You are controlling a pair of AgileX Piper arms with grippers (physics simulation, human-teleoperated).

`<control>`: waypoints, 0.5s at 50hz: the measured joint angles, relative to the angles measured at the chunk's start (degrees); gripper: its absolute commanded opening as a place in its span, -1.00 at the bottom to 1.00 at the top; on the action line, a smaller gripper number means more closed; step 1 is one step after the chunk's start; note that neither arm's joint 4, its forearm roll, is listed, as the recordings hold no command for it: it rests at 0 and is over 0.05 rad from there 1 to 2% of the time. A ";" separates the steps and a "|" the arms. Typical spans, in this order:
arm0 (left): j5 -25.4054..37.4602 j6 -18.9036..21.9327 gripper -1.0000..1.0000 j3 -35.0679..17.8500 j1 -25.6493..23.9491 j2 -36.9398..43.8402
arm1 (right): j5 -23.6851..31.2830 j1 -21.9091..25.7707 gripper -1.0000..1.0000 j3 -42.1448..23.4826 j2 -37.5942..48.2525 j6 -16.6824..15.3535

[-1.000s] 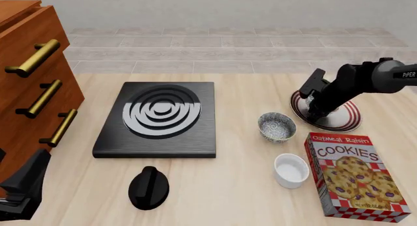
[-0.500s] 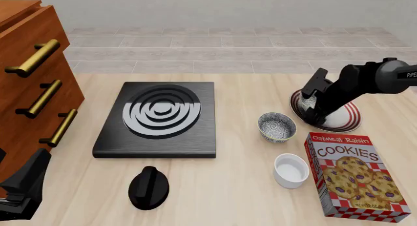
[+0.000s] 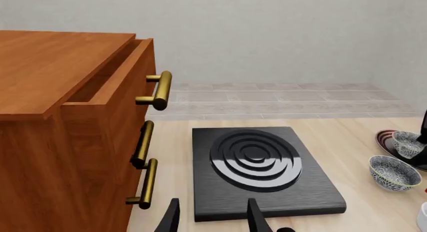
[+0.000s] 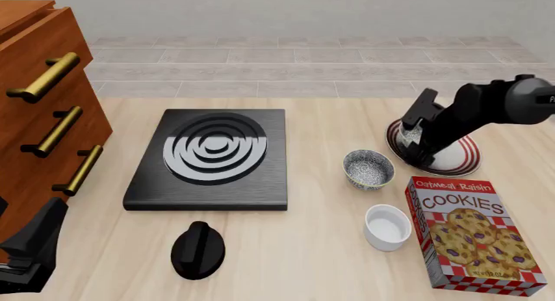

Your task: Pick the akita bowl from table center and place it on the plate.

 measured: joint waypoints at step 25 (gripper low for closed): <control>0.23 -0.07 1.00 -0.15 0.12 -0.07 | -1.75 0.28 1.00 9.42 -12.04 0.28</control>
